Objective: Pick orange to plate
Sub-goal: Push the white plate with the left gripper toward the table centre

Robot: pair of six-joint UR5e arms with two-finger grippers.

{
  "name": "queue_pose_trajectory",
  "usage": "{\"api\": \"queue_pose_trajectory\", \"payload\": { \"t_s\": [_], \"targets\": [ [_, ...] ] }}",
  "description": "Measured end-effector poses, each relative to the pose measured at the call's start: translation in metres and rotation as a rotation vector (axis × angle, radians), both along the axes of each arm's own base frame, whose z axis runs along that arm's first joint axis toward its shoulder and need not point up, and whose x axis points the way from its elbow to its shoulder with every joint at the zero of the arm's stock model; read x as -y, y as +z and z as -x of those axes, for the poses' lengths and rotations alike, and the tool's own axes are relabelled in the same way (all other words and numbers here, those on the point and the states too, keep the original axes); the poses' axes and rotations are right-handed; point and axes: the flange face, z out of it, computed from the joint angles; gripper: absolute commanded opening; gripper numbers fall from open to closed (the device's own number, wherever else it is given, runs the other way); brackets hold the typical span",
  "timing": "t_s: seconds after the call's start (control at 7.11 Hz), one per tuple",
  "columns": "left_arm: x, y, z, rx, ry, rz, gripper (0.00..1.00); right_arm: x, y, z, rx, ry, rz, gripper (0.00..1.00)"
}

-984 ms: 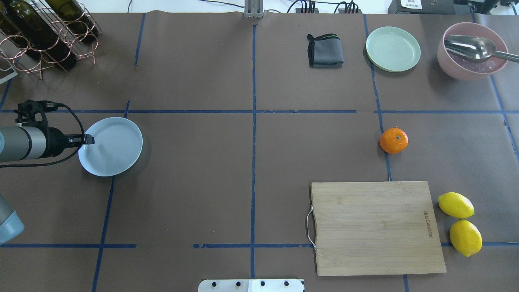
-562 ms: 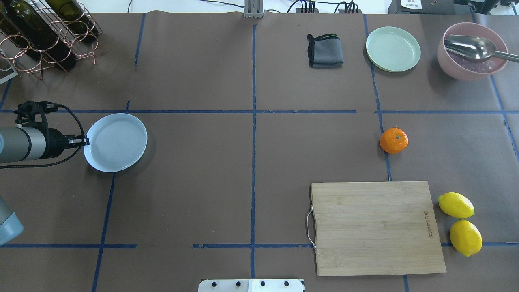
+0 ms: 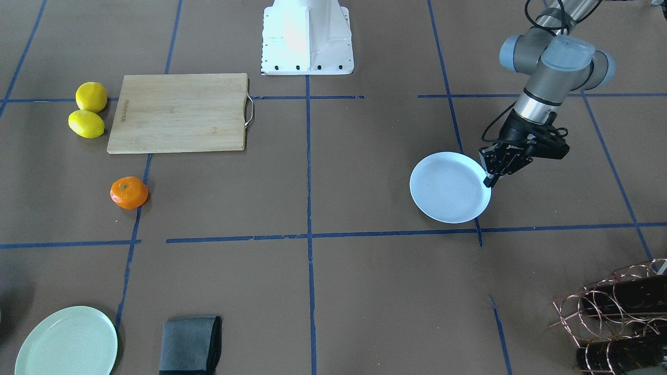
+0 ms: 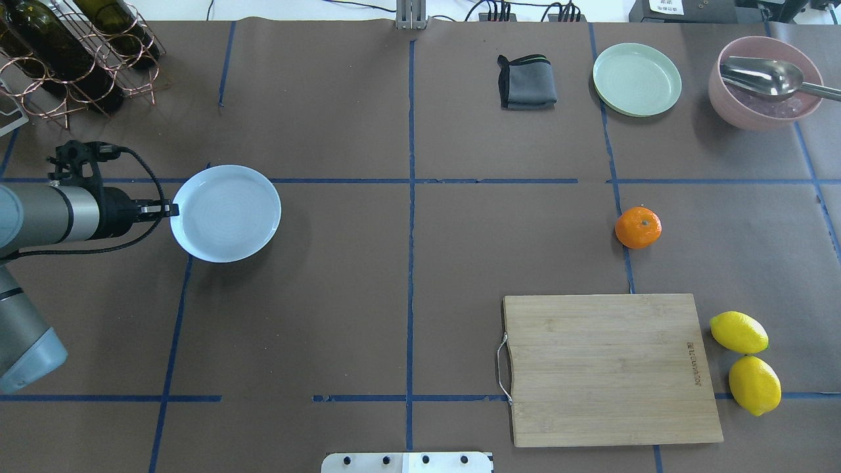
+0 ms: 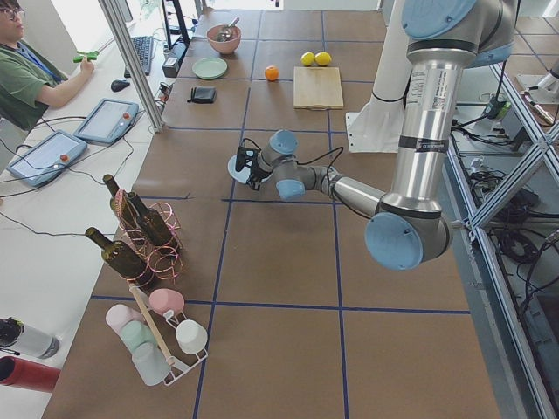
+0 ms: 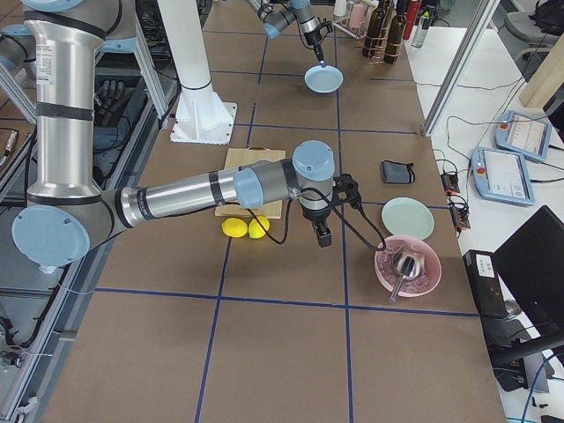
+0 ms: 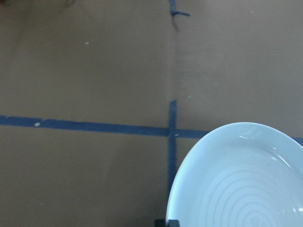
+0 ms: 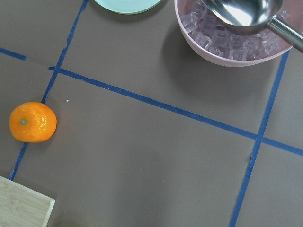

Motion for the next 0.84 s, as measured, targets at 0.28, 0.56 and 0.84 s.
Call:
{"api": "queue_pose_trajectory", "payload": {
  "t_s": [0.28,0.56,0.84],
  "targets": [
    [0.017,-0.09,-0.08,-0.042,-0.013,0.074,0.0,0.0,0.0,0.0,0.001,0.003,0.004,1.0],
    [-0.002,-0.132,-0.159,-0.052,-0.019,0.105,0.0,0.0,0.0,0.0,0.004,0.003,0.007,1.0],
    [-0.024,-0.14,-0.2,-0.043,-0.016,0.104,0.0,0.0,0.0,0.001,0.01,0.002,0.008,1.0]
  ]
}}
